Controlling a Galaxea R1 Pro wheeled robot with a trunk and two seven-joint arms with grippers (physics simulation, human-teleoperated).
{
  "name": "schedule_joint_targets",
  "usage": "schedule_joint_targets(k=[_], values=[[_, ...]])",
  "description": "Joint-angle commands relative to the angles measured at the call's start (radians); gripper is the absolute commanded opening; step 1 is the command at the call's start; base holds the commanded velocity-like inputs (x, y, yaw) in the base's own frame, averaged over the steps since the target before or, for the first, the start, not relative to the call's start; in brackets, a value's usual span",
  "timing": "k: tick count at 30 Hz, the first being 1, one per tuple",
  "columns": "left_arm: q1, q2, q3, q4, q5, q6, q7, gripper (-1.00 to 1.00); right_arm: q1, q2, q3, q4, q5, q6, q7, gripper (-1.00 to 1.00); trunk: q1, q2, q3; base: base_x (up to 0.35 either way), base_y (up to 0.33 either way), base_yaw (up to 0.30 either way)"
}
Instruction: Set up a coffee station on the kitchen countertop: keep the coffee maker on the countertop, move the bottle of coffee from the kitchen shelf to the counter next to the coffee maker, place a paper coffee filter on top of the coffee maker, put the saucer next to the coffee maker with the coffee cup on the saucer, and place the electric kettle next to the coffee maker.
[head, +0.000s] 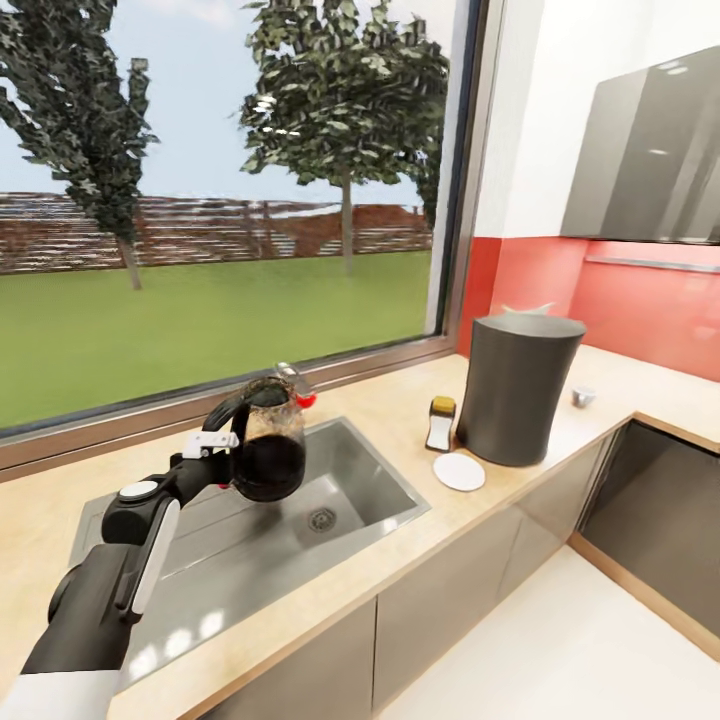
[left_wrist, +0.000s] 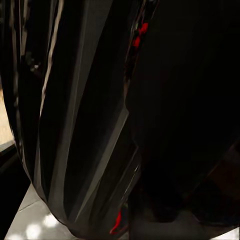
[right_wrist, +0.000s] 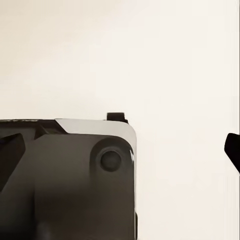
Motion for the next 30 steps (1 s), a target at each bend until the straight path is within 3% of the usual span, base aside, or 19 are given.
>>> schedule_joint_targets(k=[1,30], values=[[-0.001,0.0,0.001,-0.001,0.002,0.006,-0.006,-1.0,-0.001,-0.005,0.009,0.001,-0.01,-0.005,-0.001,1.0,0.001,-0.002,-0.002,0.13,-0.247,0.0],[0.0,0.0,0.0,-0.001,0.002,0.007,-0.006,-1.0,-0.001,-0.014,0.009,0.001,-0.01,-0.007,-0.001,1.0,0.001,-0.002,-0.002,0.032,-0.268,0.0]])
